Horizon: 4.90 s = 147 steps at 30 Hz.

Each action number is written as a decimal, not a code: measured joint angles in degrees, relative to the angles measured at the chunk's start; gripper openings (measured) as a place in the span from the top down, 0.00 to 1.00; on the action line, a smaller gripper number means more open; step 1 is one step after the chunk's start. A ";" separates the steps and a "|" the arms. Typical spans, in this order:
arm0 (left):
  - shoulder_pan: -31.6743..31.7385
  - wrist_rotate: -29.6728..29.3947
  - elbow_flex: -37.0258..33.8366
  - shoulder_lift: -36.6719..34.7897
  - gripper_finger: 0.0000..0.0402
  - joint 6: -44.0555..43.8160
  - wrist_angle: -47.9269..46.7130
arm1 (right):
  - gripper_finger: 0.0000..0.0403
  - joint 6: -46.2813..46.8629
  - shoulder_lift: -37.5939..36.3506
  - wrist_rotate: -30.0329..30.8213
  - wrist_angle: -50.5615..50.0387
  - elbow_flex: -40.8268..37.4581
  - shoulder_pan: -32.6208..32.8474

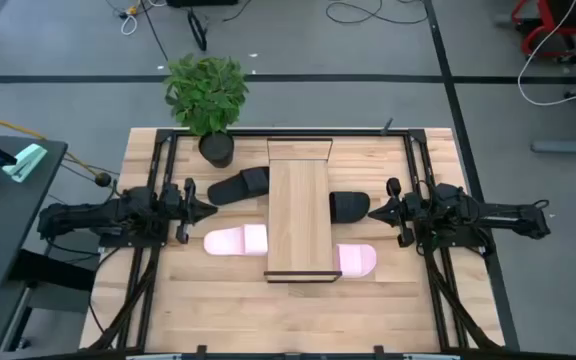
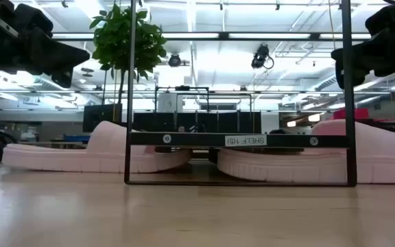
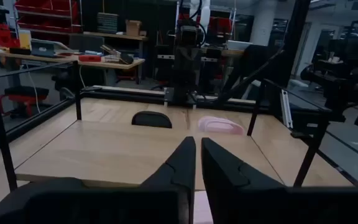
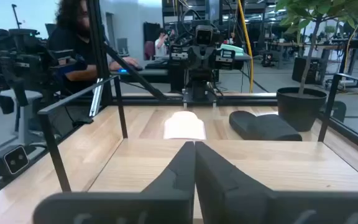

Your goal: Pick and place slides into the shelf

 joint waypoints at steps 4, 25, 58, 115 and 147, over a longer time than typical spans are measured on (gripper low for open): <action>0.01 -0.01 0.01 0.01 0.90 0.00 0.00 | 0.97 0.00 0.00 -0.01 -0.01 0.01 0.00; 0.00 -0.01 0.02 0.01 0.92 0.00 0.00 | 0.97 0.00 0.00 0.01 0.00 -0.01 0.00; 0.02 -0.01 0.02 0.01 0.92 0.00 0.00 | 0.97 0.01 0.00 0.01 0.00 0.00 0.00; 0.02 0.01 0.00 -0.01 0.92 0.00 0.00 | 0.97 -0.40 0.00 0.00 0.00 0.00 -0.01; 0.01 0.08 0.00 0.01 0.91 -1.46 0.63 | 0.97 -1.52 0.00 0.01 0.01 -0.01 0.01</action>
